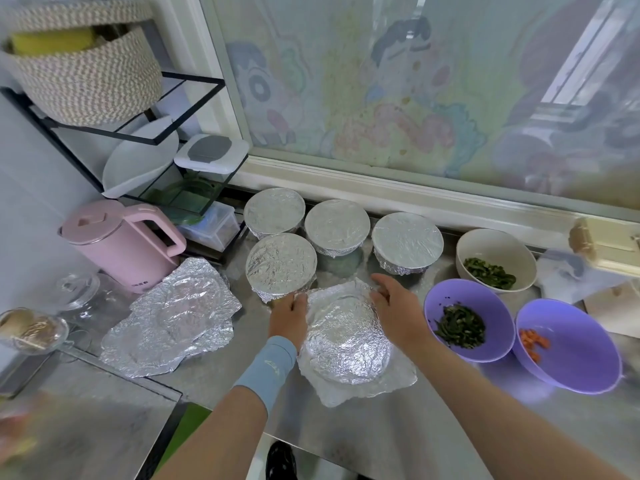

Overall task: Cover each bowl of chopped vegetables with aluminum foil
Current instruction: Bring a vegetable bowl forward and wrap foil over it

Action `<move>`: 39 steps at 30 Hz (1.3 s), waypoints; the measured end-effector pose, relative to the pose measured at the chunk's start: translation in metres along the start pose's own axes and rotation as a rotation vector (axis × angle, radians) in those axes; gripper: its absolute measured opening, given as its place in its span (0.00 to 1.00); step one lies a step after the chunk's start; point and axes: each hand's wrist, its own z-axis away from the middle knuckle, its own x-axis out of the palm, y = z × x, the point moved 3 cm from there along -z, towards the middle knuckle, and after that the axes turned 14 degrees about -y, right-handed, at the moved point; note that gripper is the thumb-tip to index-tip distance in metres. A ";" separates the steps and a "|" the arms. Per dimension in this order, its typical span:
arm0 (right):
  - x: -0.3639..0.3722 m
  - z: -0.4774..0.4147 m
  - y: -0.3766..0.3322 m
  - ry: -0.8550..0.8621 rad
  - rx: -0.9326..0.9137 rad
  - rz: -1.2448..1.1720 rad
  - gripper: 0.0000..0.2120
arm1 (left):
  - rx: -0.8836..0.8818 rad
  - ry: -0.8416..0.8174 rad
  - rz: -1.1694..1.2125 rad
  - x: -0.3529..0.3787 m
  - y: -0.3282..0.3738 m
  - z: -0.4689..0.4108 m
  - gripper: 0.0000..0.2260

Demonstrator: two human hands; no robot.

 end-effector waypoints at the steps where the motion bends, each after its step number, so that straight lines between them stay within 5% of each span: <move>1: 0.001 0.001 -0.001 0.002 -0.019 0.043 0.14 | 0.004 0.017 0.035 0.000 0.001 0.001 0.09; 6: 0.005 0.002 0.002 0.007 -0.025 0.268 0.14 | 0.052 0.037 0.014 0.001 -0.001 0.000 0.06; 12: 0.014 -0.013 0.013 0.069 0.216 -0.056 0.09 | 0.077 0.038 -0.180 0.003 0.001 0.000 0.10; 16: 0.016 -0.015 0.014 0.082 0.246 0.026 0.07 | 0.489 0.292 -0.645 0.010 0.019 0.019 0.19; 20: 0.018 -0.020 0.018 0.115 0.279 0.047 0.06 | 0.863 0.079 -0.959 0.041 0.025 0.027 0.23; 23: 0.018 -0.024 0.021 0.097 0.254 0.034 0.11 | 0.713 -0.184 -1.071 0.053 0.007 0.018 0.20; 25: 0.016 -0.026 0.025 0.086 0.246 0.018 0.14 | 0.505 -0.313 -1.134 0.052 -0.007 0.013 0.30; 32: 0.009 -0.028 0.042 0.041 0.354 0.020 0.22 | 0.442 -0.483 -1.028 0.053 -0.020 0.020 0.56; 36: 0.013 -0.027 0.046 0.017 0.431 0.037 0.11 | 0.422 -0.469 -1.098 0.054 -0.026 0.018 0.59; 39: 0.011 -0.022 0.034 0.170 0.226 0.200 0.11 | 0.389 -0.428 -1.147 0.059 -0.028 0.019 0.58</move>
